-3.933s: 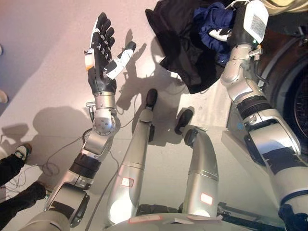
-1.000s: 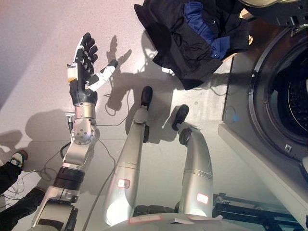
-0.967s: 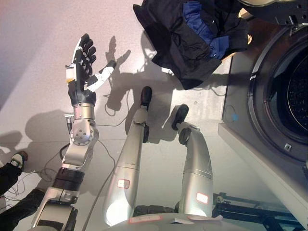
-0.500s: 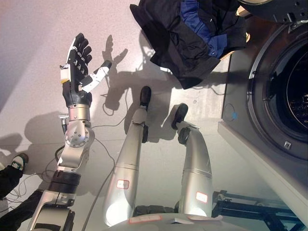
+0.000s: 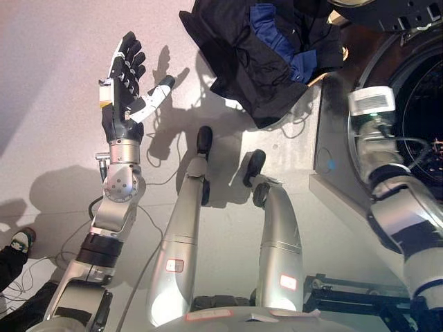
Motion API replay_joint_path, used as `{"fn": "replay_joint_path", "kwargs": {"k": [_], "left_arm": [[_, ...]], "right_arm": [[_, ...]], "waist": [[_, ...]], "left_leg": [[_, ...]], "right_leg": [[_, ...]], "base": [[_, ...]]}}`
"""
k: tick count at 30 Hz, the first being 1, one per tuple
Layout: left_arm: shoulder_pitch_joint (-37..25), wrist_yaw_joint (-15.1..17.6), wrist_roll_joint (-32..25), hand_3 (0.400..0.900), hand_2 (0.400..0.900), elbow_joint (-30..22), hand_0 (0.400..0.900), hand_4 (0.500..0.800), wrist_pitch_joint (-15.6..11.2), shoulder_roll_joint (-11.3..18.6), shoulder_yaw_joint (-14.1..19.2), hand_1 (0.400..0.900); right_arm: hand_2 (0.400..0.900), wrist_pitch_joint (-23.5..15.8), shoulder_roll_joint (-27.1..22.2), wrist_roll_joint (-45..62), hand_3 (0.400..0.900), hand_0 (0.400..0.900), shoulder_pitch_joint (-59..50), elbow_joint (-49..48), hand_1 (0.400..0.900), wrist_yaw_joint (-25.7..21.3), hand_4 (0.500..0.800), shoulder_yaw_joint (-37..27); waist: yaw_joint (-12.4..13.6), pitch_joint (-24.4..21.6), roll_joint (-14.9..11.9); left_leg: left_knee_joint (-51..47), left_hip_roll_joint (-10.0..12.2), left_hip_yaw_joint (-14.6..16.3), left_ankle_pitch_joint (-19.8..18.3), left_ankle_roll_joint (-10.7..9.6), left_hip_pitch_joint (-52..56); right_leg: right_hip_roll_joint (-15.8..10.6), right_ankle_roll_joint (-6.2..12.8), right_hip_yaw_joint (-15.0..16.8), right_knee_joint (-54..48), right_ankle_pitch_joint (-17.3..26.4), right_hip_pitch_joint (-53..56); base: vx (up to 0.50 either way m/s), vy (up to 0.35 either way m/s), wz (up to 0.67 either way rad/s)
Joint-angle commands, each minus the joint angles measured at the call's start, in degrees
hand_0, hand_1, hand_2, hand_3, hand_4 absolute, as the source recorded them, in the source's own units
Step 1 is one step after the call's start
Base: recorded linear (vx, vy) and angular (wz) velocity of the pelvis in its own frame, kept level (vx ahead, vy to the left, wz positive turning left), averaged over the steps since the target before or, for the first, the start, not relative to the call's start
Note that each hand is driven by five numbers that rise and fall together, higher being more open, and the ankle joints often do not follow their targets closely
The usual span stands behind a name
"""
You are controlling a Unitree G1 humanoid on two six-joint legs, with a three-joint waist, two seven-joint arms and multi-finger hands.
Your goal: Put the clothes in the basket into the washing machine.
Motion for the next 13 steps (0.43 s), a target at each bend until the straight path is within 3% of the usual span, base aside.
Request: {"fn": "replay_joint_path", "kwargs": {"k": [1, 7, 10, 13], "left_arm": [[2.22, 0.97, 0.34, 0.900, 0.900, -3.54, 0.900, 0.800, -5.33, -3.37, 1.21, 0.900], [2.23, -0.13, -0.88, 0.900, 0.900, -3.31, 0.900, 0.800, -5.40, -2.70, 0.30, 0.900], [2.05, -0.89, -3.34, 0.900, 0.900, -2.36, 0.900, 0.800, -5.94, -3.02, -0.44, 0.900], [2.26, -1.07, -5.14, 0.900, 0.900, -0.50, 0.900, 0.800, -5.93, -3.92, -1.62, 0.900]], "right_arm": [[0.900, 2.08, -4.29, 5.71, 0.900, 0.900, 0.72, 2.03, 0.900, -2.78, 0.800, -0.09], [0.900, 0.40, -4.70, 8.80, 0.900, 0.900, -2.61, 1.43, 0.900, -3.49, 0.800, 0.13], [0.900, -1.74, -3.86, 15.29, 0.900, 0.900, -4.94, -0.47, 0.900, -5.39, 0.800, -1.79], [0.900, -6.39, 1.18, 29.67, 0.900, 0.900, -4.61, -3.83, 0.900, -8.92, 0.800, -9.90]], "waist": [[-0.81, -2.09, 3.79], [-0.14, -1.95, 3.78], [0.11, -2.19, 3.90], [0.58, -2.66, 4.66]], "left_leg": [[5.58, 0.94, -2.57, -10.86, -2.24, 1.51], [5.13, 0.95, -2.54, -10.68, -2.23, 2.83], [4.71, 1.00, -2.35, -10.67, -2.13, 4.67], [3.87, 1.10, -1.95, -8.60, -1.42, 6.53]], "right_leg": [[-0.08, 2.43, 0.51, -2.39, 3.43, 1.30], [-0.23, 2.51, 0.43, -3.19, 3.85, 2.65], [-0.10, 2.48, 0.37, -4.24, 4.26, 4.73], [-0.04, 1.99, -0.33, -5.57, 6.43, 6.83]], "base": [[0.00, 0.000, 0.00], [-0.01, 0.003, 0.00], [-0.03, 0.020, 0.00], [-0.11, 0.053, -0.01]]}}
